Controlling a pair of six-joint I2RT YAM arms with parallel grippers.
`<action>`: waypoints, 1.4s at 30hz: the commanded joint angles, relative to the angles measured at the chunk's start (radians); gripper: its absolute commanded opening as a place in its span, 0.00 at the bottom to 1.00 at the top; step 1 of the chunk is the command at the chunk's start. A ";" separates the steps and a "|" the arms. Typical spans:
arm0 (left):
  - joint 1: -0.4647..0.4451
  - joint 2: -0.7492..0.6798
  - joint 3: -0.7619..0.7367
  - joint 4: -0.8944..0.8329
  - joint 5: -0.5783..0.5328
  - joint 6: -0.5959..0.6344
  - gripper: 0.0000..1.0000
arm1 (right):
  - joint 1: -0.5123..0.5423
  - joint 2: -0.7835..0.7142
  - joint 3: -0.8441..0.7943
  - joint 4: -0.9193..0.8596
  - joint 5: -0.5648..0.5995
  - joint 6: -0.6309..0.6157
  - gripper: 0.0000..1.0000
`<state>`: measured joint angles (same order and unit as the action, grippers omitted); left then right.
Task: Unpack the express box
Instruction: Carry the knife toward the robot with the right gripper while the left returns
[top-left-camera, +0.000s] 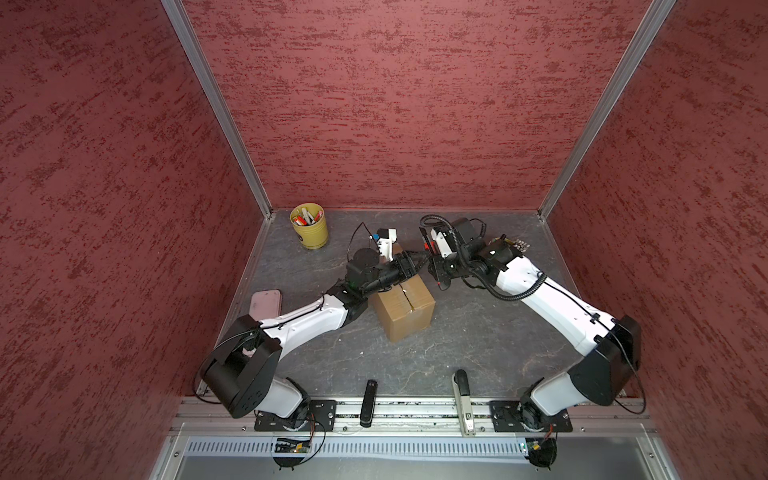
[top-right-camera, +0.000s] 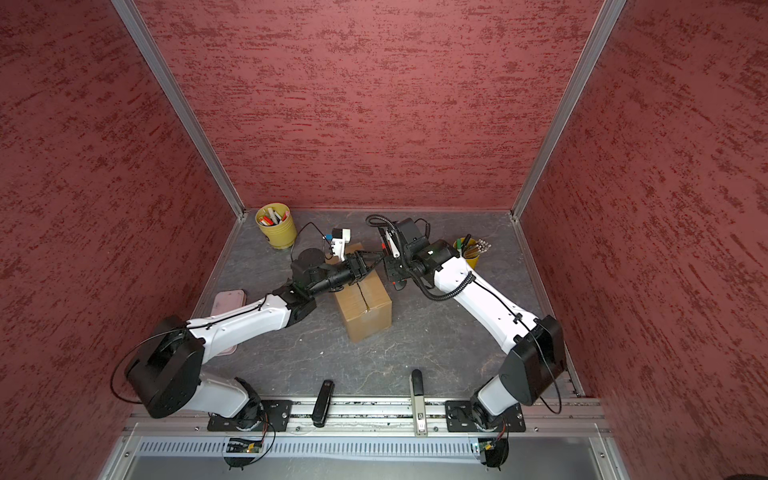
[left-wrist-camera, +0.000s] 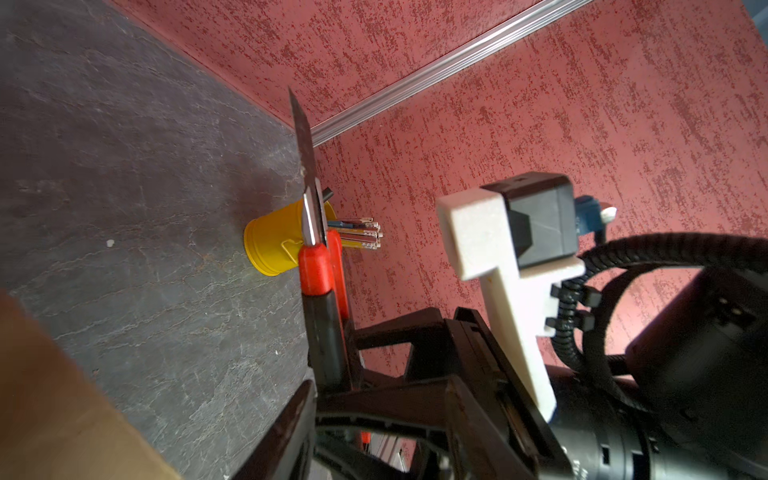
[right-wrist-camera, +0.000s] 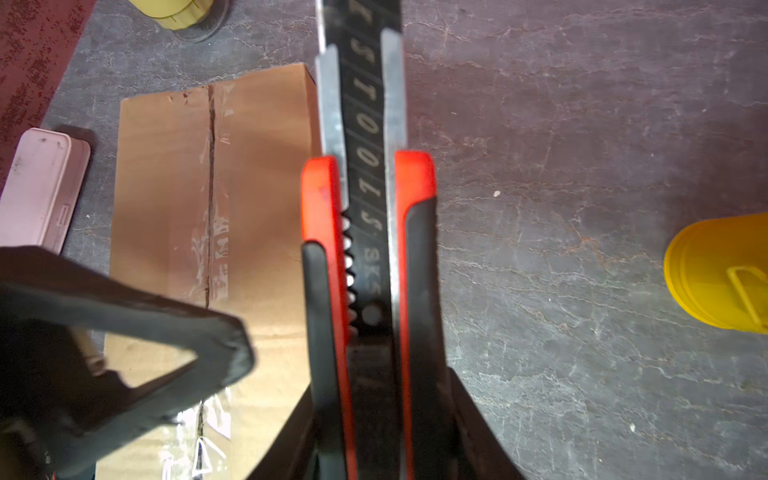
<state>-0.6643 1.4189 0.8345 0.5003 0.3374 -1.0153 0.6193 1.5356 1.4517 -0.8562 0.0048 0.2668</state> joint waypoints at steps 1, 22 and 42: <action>0.001 -0.078 -0.012 -0.172 -0.047 0.066 0.56 | 0.007 -0.050 0.012 -0.087 0.054 0.016 0.00; 0.111 -0.371 0.006 -0.836 -0.238 0.258 1.00 | 0.298 -0.231 -0.099 -0.515 0.210 0.341 0.00; 0.090 -0.391 -0.035 -0.861 -0.282 0.238 1.00 | 0.530 -0.197 -0.156 -0.522 0.189 0.552 0.00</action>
<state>-0.5686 1.0435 0.8108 -0.3748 0.0689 -0.7773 1.1381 1.3354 1.3052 -1.4002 0.1970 0.7715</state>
